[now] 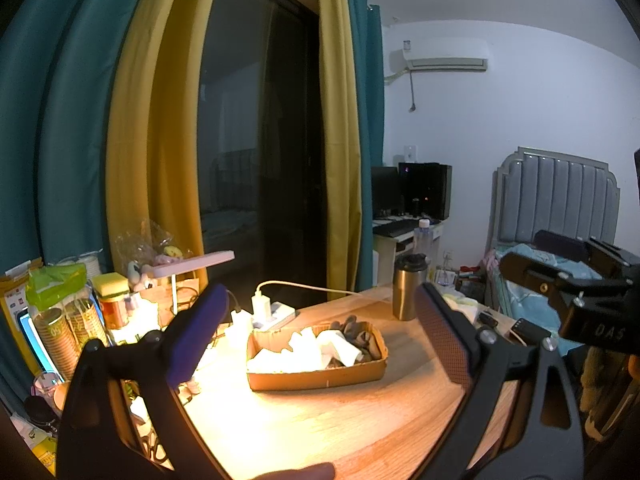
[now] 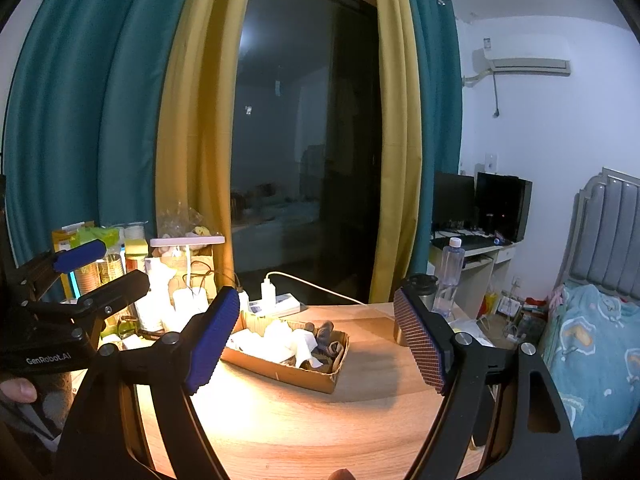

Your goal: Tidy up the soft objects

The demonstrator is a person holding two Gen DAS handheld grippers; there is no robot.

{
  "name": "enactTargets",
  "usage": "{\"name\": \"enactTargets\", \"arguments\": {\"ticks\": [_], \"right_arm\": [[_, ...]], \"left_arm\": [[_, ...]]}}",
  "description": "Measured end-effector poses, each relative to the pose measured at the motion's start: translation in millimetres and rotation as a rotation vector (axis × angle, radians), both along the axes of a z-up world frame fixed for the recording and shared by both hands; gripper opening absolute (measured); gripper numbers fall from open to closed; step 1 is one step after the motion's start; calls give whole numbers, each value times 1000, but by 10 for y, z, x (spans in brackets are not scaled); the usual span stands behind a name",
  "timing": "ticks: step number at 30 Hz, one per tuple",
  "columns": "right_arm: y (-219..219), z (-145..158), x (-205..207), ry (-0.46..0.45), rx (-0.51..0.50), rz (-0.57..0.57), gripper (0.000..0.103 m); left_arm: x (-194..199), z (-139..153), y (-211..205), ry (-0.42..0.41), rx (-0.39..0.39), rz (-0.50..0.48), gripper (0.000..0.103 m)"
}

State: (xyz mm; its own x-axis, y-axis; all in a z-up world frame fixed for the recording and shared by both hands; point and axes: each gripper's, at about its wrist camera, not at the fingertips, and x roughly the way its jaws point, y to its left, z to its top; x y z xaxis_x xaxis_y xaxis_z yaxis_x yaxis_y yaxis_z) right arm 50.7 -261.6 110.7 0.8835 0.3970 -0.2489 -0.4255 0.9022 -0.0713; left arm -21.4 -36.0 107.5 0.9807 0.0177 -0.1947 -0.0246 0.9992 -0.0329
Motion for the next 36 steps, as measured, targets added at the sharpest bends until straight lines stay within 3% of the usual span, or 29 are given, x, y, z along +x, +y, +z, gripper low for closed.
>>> {"name": "enactTargets", "arguments": {"ticks": [36], "right_arm": [[16,-12,-13,6,-2,-1,82]], "left_arm": [[3,-18,-38,1,6,-9,96]]}}
